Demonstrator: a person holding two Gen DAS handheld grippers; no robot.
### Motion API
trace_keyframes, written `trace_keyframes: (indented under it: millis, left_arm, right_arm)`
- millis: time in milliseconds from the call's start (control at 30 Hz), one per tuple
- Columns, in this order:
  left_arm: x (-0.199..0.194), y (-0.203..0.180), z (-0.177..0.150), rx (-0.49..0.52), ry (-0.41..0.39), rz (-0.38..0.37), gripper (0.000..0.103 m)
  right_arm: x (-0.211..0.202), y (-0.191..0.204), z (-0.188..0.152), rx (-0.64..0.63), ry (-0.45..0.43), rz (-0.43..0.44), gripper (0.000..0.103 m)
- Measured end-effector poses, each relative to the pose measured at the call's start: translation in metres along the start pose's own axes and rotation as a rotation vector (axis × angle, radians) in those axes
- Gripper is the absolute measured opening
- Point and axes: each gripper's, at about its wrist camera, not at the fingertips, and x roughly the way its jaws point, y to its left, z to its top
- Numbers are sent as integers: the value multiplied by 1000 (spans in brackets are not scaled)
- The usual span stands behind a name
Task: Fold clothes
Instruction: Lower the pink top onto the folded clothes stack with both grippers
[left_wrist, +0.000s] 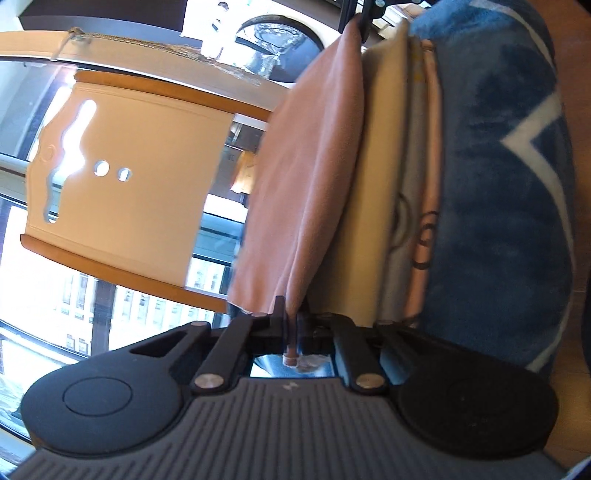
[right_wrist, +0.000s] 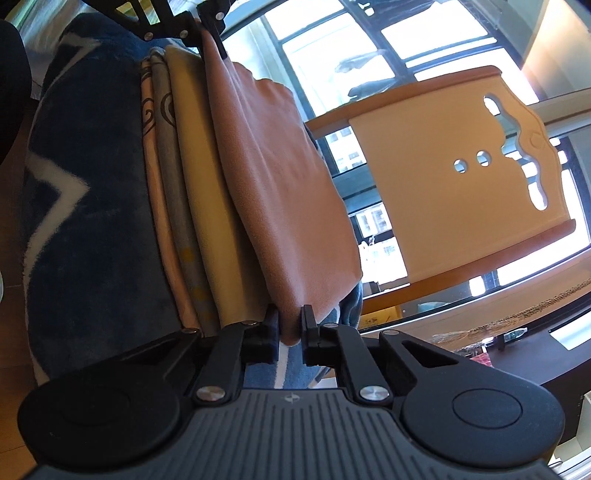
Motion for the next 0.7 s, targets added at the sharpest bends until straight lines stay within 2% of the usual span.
trace_keyframes:
  millis: [100, 233, 367, 700]
  left_arm:
    - [-2, 3, -3, -18, -4, -18, 4]
    - [-9, -16, -8, 15, 9, -74, 3]
    - [-15, -20, -9, 3, 13, -70, 3]
    - [-23, -28, -8, 13, 23, -63, 3]
  right_arm:
    - [-9, -9, 4, 34, -17, -40, 5]
    - [-15, -4, 4, 58, -11, -13, 5]
    - [-13, 15, -1, 34, 2, 28, 5]
    - [-13, 23, -1, 35, 18, 30, 6]
